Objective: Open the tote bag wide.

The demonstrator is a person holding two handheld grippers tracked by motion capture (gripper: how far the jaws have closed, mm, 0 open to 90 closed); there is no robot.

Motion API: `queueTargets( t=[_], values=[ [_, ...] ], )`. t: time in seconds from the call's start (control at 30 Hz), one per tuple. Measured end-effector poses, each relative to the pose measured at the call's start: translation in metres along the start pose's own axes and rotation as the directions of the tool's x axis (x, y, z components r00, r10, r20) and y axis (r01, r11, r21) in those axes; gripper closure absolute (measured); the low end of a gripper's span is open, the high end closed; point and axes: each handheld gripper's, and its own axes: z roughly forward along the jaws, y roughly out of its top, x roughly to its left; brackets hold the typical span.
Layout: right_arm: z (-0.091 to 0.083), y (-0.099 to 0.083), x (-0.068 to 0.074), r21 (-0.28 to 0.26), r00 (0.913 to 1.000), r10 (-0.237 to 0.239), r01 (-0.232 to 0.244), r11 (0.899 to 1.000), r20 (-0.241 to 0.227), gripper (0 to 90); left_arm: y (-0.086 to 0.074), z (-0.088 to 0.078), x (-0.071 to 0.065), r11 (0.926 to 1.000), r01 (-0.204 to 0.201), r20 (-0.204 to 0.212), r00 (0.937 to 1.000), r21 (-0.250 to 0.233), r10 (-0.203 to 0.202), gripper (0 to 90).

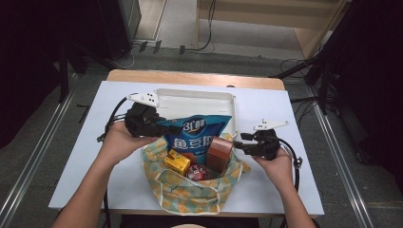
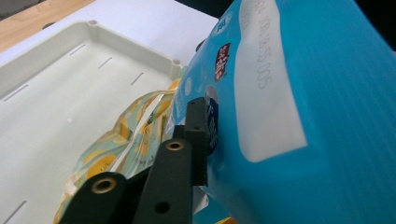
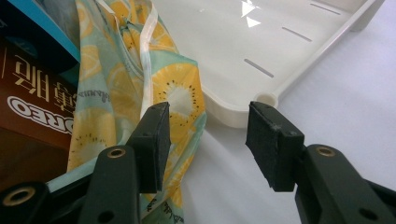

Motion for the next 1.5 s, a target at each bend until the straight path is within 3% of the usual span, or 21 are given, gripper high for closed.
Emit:
queueTargets(
  t=[0.37, 0.63, 1.03, 1.5],
  values=[
    [-0.001, -0.002, -0.001, 0.001, 1.0000, 0.002, -0.002, 1.000, 0.003, 51.0, 0.001, 0.001, -0.003, 0.9995, -0.032, -0.028, 0.9991, -0.006, 0.031, 86.9],
    [-0.001, -0.001, -0.002, -0.002, 1.0000, 0.007, -0.007, 1.000, 0.000, 51.1, 0.004, 0.001, -0.003, 0.9998, -0.003, -0.033, 0.9994, -0.020, 0.003, 90.0],
    [-0.001, -0.001, -0.003, -0.010, 0.9999, 0.014, -0.014, 1.000, -0.009, 51.2, 0.025, 0.002, -0.003, 0.9999, -0.012, -0.031, 0.9994, -0.009, 0.012, 90.0],
    [-0.001, -0.001, -0.001, -0.010, 0.9998, 0.013, -0.013, 1.000, -0.012, 51.3, 0.051, -0.018, 0.002, 0.9972, 0.014, -0.030, 0.9994, -0.073, -0.016, 90.0]
  ],
)
